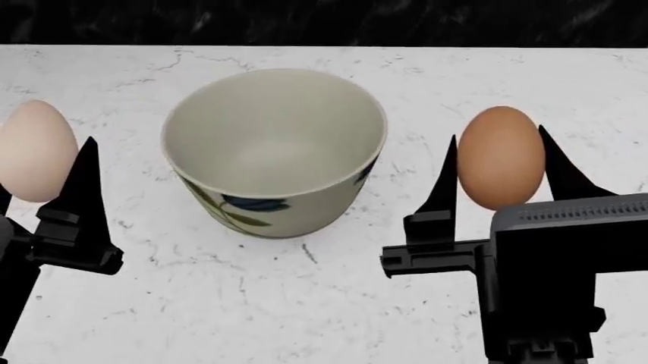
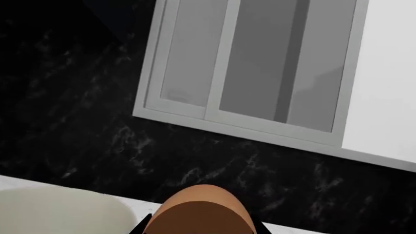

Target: Place the eggs and milk next to the bowl.

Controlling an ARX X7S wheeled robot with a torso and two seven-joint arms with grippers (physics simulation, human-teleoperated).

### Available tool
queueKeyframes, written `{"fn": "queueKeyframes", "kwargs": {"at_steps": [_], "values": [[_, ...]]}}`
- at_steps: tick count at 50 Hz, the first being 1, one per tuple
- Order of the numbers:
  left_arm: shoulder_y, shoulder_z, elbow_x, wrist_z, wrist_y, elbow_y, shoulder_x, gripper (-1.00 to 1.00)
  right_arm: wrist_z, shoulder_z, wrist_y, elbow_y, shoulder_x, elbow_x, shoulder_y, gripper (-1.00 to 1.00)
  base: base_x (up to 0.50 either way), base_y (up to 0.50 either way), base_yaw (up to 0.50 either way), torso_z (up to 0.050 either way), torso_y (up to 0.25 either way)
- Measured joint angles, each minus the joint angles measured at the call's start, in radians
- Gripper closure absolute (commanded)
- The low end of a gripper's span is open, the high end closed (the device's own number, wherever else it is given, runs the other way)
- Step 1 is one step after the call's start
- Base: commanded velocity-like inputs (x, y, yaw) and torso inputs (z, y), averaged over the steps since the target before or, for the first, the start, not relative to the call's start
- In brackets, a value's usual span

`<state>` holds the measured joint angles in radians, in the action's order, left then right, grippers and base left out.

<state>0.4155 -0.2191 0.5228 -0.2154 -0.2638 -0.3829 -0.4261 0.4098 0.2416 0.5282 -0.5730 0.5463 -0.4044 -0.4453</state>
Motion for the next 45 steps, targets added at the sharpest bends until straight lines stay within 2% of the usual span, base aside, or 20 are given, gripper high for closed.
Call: {"fn": "queueKeyframes", "kwargs": {"at_steps": [17,28,34,45], "values": [[0.001,-0.003,0.000,-0.002,0.007,0.006,0.000,1.00,0.000,0.000,0.001,0.000,0.002,-0.006,0.001,1.00,0.25,0.00,0.00,0.000,0.001],[0.006,-0.006,0.008,-0.003,-0.004,0.006,-0.004,1.00,-0.004,0.000,-0.005,-0.004,0.005,-0.011,0.002,1.00,0.00,0.00,0.00,0.000,0.001],[0.034,-0.002,0.060,-0.004,-0.082,0.004,-0.034,1.00,-0.009,0.002,-0.012,0.001,0.005,-0.012,0.004,1.00,0.00,0.00,0.00,0.000,0.000],[0.096,-0.005,0.179,0.012,-0.286,0.001,-0.137,1.00,-0.021,0.007,-0.028,0.017,0.004,-0.016,0.006,1.00,0.00,0.00,0.00,0.000,0.000]]}}
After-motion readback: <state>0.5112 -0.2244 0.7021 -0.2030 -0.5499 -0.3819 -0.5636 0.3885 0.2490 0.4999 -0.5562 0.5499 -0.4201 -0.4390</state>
